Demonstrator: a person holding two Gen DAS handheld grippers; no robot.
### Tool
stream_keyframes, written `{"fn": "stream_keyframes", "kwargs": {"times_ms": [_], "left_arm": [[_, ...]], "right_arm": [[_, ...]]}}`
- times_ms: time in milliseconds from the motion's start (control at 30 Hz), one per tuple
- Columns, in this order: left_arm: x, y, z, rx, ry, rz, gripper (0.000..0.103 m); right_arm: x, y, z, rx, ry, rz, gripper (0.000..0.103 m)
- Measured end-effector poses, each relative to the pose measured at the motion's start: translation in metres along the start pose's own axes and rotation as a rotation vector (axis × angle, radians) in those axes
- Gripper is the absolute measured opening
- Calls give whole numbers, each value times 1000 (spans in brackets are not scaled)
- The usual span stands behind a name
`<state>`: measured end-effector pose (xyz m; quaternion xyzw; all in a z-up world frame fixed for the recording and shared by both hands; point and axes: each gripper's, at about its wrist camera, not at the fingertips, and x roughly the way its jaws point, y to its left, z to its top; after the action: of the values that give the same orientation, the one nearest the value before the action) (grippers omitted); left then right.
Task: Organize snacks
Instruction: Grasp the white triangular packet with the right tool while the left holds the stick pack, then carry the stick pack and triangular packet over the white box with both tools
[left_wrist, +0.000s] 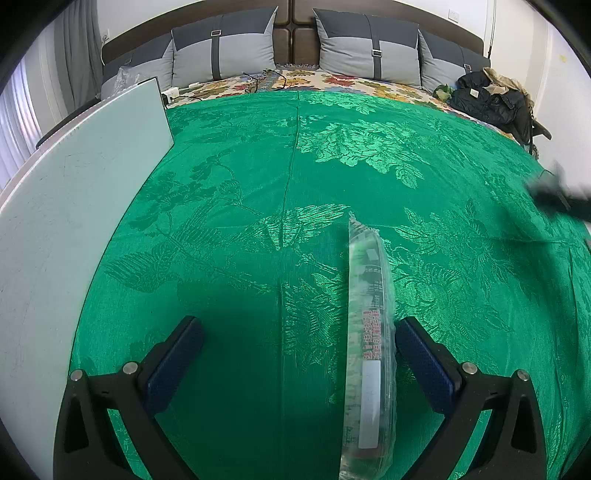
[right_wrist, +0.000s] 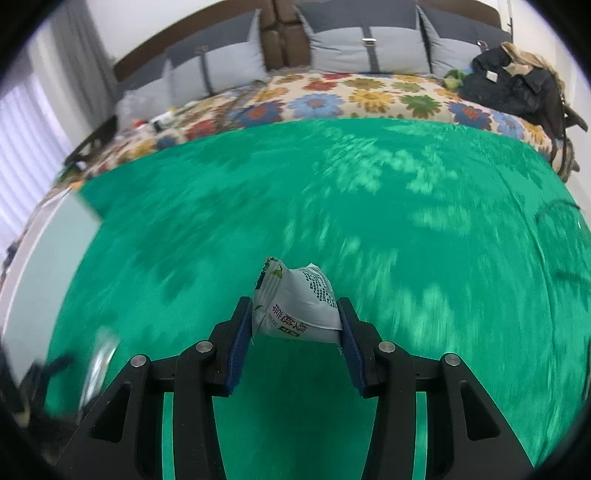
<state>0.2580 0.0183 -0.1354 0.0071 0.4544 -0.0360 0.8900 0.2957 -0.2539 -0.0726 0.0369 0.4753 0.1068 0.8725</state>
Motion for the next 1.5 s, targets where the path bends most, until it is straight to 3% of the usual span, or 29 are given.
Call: {"fn": "stream_keyframes", "kwargs": {"times_ms": [167, 333, 467, 633, 833, 967, 1100, 1233, 1300, 1367, 1400, 1433, 1467, 1500], "left_arm": [[0, 0, 0, 0, 0, 0, 103], [0, 0, 0, 0, 0, -1, 103], [0, 0, 0, 0, 0, -1, 103], [0, 0, 0, 0, 0, -1, 103], [0, 0, 0, 1, 1, 0, 103], [0, 0, 0, 3, 1, -4, 103], [-2, -4, 0, 84, 60, -58, 103], [-4, -16, 0, 180, 126, -111, 101], [-8, -23, 1, 213, 139, -128, 89], [-14, -26, 2, 231, 133, -137, 62], [-18, -25, 3, 234, 123, -143, 22], [-19, -22, 5, 229, 135, -141, 18], [-20, -17, 6, 215, 143, -149, 18], [-23, -11, 6, 185, 149, -172, 18]], "right_arm": [[-40, 19, -81, -2, -30, -15, 49], [-51, 31, -116, 1, -64, -61, 49], [-38, 41, -121, -65, -44, -97, 50], [-32, 42, -126, -41, -49, -118, 54], [-25, 57, -128, -110, -31, -159, 72], [-27, 52, -127, -103, -8, -118, 75], [-45, 30, -126, -32, 55, 13, 75], [-56, 30, -126, -57, 61, -1, 75], [-54, 37, -118, -85, 56, -17, 75], [-46, 47, -108, -124, 61, -34, 75], [-38, 50, -104, -140, 78, -52, 74], [-29, 51, -102, -139, 111, -72, 71], [-27, 50, -100, -124, 123, -84, 54], [-28, 47, -99, -92, 125, -92, 43]]}}
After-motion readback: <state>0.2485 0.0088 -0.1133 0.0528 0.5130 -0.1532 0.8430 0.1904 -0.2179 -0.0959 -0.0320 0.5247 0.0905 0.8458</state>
